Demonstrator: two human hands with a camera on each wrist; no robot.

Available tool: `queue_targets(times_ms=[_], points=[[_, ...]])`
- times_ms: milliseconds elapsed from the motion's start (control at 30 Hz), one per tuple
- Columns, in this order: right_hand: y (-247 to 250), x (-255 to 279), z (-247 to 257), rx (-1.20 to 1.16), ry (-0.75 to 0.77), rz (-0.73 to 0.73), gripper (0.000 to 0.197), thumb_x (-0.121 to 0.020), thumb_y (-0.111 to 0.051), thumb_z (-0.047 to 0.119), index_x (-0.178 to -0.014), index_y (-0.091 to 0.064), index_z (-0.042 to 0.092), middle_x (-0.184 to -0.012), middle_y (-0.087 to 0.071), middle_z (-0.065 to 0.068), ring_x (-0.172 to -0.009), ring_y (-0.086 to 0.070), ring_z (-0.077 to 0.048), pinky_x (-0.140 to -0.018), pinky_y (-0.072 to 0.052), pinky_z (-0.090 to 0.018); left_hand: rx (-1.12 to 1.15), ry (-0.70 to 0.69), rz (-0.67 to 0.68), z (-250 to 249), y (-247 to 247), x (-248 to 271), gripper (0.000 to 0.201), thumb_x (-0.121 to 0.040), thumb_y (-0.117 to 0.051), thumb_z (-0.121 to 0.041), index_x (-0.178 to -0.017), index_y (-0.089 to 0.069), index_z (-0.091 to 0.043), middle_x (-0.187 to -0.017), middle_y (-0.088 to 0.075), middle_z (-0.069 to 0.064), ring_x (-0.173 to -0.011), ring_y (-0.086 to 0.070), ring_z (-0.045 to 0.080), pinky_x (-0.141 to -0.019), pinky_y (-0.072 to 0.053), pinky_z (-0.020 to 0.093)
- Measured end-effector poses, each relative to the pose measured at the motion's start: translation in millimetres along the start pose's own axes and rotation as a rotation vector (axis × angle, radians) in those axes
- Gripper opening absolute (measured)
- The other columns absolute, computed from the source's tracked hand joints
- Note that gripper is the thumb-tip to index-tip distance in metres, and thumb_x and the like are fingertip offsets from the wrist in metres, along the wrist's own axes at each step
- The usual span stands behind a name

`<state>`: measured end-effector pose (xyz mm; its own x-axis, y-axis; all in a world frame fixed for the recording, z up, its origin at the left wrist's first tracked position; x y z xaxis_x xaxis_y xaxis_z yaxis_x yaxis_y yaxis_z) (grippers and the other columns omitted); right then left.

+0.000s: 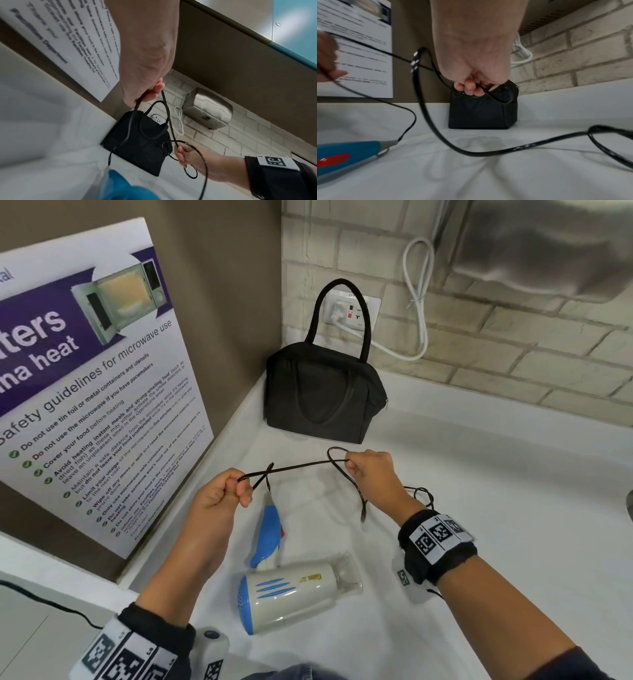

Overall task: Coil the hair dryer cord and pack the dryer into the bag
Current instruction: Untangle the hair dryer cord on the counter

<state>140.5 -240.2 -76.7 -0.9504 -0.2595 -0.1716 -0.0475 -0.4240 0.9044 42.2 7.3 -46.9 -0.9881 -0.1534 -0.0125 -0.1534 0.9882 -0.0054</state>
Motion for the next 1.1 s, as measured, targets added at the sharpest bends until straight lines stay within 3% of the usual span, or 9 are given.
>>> queue_targets(times_ms=[100,267,433,567,733,800,867,1000,1100], points=[[3,-2,-12,0.029,-0.036,0.029,0.029,-0.076,-0.046,-0.007,-0.063,-0.041,0.017,-0.051,-0.033,0.011,-0.06,-0.04,-0.022,-0.071,-0.028,-0.027,0.037,0.026,-0.005,3,8,3,0.06,-0.079,-0.026,0.021,-0.05,-0.046,-0.028,-0.054,-0.046,-0.013,-0.075,-0.044,0.016,-0.088,-0.036,0.027],[4,-6,-31,0.125,-0.097,0.092,0.041,-0.089,-0.043,0.004,-0.057,-0.03,0.027,-0.05,-0.031,0.01,-0.062,-0.04,-0.023,-0.072,-0.025,-0.027,0.076,0.1,-0.011,12,16,9,0.054,-0.082,-0.025,0.023,-0.057,-0.044,-0.021,-0.054,-0.047,-0.01,-0.072,-0.052,0.013,-0.091,-0.042,0.025],[3,-7,-33,0.178,-0.134,0.149,0.025,-0.094,-0.037,0.011,-0.071,-0.042,0.018,-0.052,-0.032,0.009,-0.064,-0.04,-0.023,-0.074,-0.027,-0.029,0.058,0.2,-0.03,23,20,12,0.041,-0.086,-0.026,0.02,-0.064,-0.04,-0.012,-0.054,-0.049,-0.008,-0.066,-0.057,0.006,-0.09,-0.041,0.026],[5,-1,-32,0.233,-0.191,0.132,0.025,-0.095,-0.033,0.014,-0.073,-0.046,0.017,-0.061,-0.046,0.004,-0.066,-0.043,-0.022,-0.085,-0.032,-0.033,-0.227,0.233,-0.022,35,24,10,0.035,-0.097,-0.034,0.002,-0.068,-0.049,-0.01,-0.067,-0.057,0.005,-0.069,-0.058,0.009,-0.082,-0.039,0.028],[17,7,-23,0.307,-0.174,0.143,0.03,-0.095,-0.033,0.018,-0.082,-0.06,0.011,-0.072,-0.06,-0.003,-0.064,-0.046,-0.024,-0.087,-0.036,-0.034,-0.591,0.257,0.093,40,13,-1,0.03,-0.096,-0.037,-0.002,-0.08,-0.06,-0.014,-0.073,-0.066,0.005,-0.075,-0.059,0.02,-0.063,-0.042,0.007],[23,12,-15,0.341,-0.131,0.167,0.028,-0.095,-0.035,0.019,-0.076,-0.055,0.013,-0.071,-0.059,-0.003,-0.064,-0.044,-0.024,-0.082,-0.035,-0.033,-0.844,0.19,0.164,40,7,-5,0.025,-0.096,-0.041,-0.009,-0.112,-0.06,-0.012,-0.101,-0.069,0.008,-0.095,-0.06,0.022,-0.079,-0.045,0.018],[31,16,-1,0.362,-0.097,0.213,0.03,-0.094,-0.036,0.02,-0.065,-0.043,0.017,-0.067,-0.051,-0.001,-0.063,-0.042,-0.023,-0.081,-0.035,-0.032,-1.057,0.073,0.212,34,-5,-5,0.041,-0.096,-0.044,-0.018,-0.137,-0.042,-0.012,-0.128,-0.056,0.011,-0.114,-0.054,0.027,-0.097,-0.043,0.034],[47,27,33,0.359,-0.059,0.284,0.038,-0.098,-0.031,0.027,-0.065,-0.044,0.013,-0.071,-0.055,-0.007,-0.067,-0.044,-0.026,-0.08,-0.035,-0.036,-1.152,-0.254,0.232,9,-38,-4,0.058,-0.094,-0.05,-0.031,-0.146,-0.027,-0.019,-0.152,-0.029,0.004,-0.135,-0.033,0.027,-0.111,-0.029,0.039],[51,37,57,0.236,0.001,0.329,0.042,-0.096,-0.028,0.03,-0.064,-0.047,0.012,-0.073,-0.059,-0.006,-0.07,-0.052,-0.027,-0.081,-0.04,-0.04,-1.116,-0.481,0.314,1,-59,-5,0.054,-0.092,-0.051,-0.034,-0.142,-0.036,-0.021,-0.151,-0.034,0.0,-0.139,-0.028,0.027,-0.114,-0.022,0.043]])
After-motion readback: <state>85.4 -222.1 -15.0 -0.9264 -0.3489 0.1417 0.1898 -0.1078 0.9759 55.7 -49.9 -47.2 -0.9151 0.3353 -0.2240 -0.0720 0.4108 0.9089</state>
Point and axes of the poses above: each hand's wrist, its own x-axis away from the middle knuckle, its own y-axis out of the back of the hand, z = x × y, the point moved 1 cm from there along -x, towards the middle knuckle
